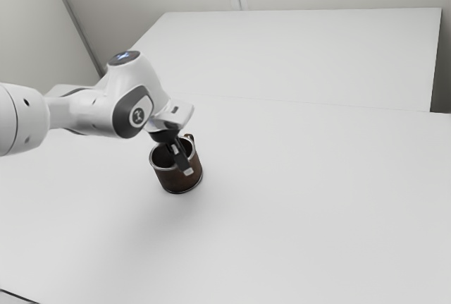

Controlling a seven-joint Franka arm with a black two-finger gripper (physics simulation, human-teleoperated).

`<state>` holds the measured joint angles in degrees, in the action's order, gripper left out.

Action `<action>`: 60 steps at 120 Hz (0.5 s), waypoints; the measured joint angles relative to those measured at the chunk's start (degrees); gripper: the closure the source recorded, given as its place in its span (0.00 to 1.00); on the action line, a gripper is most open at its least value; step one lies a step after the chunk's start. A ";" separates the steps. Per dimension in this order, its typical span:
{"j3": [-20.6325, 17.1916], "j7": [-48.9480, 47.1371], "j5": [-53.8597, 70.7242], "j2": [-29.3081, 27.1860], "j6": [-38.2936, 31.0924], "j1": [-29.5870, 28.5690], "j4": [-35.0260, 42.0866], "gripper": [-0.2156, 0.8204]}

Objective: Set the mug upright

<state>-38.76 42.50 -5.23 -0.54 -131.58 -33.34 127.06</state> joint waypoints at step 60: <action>0.67 -28.01 0.03 0.13 19.20 -0.48 -20.78 0.22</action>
<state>-38.09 14.49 -5.20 -0.41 -112.37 -33.81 106.29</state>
